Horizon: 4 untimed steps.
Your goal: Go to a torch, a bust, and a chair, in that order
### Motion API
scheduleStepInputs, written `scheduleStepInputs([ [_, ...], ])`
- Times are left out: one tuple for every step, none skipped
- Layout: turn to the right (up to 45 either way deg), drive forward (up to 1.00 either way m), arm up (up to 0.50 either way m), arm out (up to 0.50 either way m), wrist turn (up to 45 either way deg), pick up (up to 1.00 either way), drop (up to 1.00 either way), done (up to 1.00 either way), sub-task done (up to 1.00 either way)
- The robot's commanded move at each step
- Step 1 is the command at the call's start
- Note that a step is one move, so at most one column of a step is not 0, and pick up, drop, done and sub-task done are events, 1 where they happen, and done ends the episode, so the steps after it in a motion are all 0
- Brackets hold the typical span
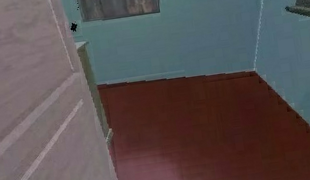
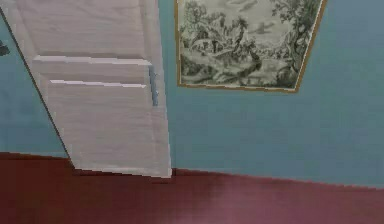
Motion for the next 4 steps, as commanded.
scheduleStepInputs([
  [0.0,0.05,0.00,0.00,0.0,0.00,0.00,0.00,0.00],
  [6.0,0.00,0.00,0.00,0.0,0.00,0.00,0.00,0.00],
  [0.0,0.55,0.00,0.00,0.0,0.00,0.00,0.00,0.00],
  [-15.0,0.00,0.00,0.00,0.0,0.00,0.00,0.00,0.00],
])
